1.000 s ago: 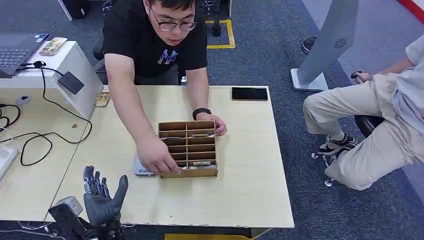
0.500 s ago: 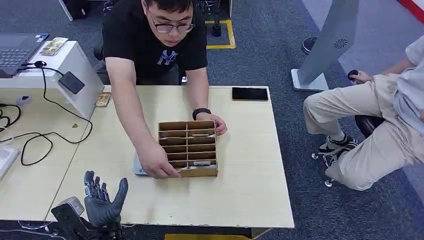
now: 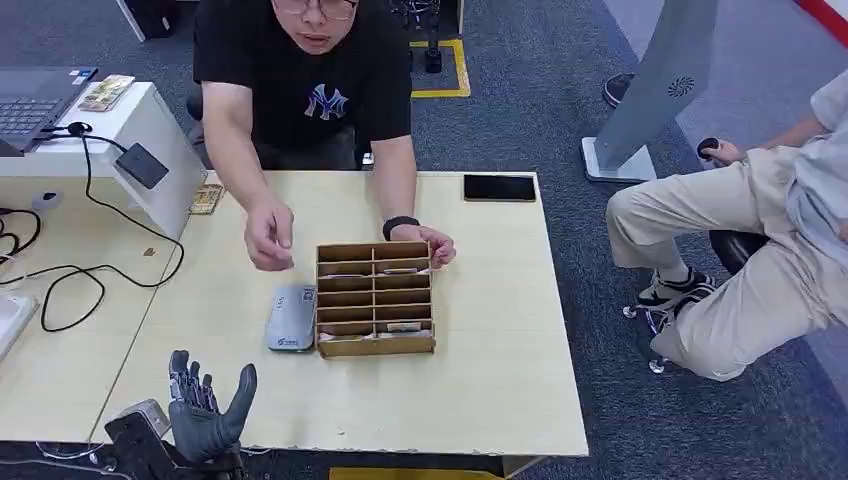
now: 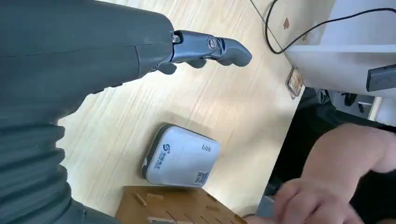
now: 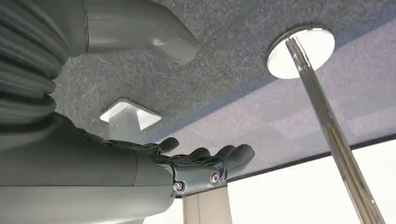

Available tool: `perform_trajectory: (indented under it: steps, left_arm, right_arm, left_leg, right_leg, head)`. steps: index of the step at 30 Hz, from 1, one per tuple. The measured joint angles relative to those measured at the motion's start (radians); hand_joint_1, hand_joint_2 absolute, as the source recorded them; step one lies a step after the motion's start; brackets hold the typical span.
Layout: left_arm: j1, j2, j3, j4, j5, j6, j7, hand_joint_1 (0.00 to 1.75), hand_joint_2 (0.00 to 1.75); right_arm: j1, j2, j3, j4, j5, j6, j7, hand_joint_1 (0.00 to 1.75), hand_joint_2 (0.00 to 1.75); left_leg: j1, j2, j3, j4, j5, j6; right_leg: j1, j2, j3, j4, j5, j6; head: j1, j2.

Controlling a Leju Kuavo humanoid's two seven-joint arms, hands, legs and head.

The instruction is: Pass the card to the sensor for recognition and then transmit it.

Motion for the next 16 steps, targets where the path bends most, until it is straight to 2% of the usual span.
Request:
perform_trajectory:
  steps: [16]
  left_arm:
    - [0.003, 0.0, 0.0, 0.0, -0.002, 0.0, 0.004, 0.0, 1.75]
  right_arm:
    - [0.001, 0.0, 0.0, -0.033, 0.0, 0.0, -0.007, 0.0, 1.75]
  left_leg:
    - [0.0, 0.0, 0.0, 0.0, 0.0, 0.0]
  right_leg:
    - [0.0, 0.0, 0.0, 0.0, 0.0, 0.0]
  head:
    - [0.0, 0.0]
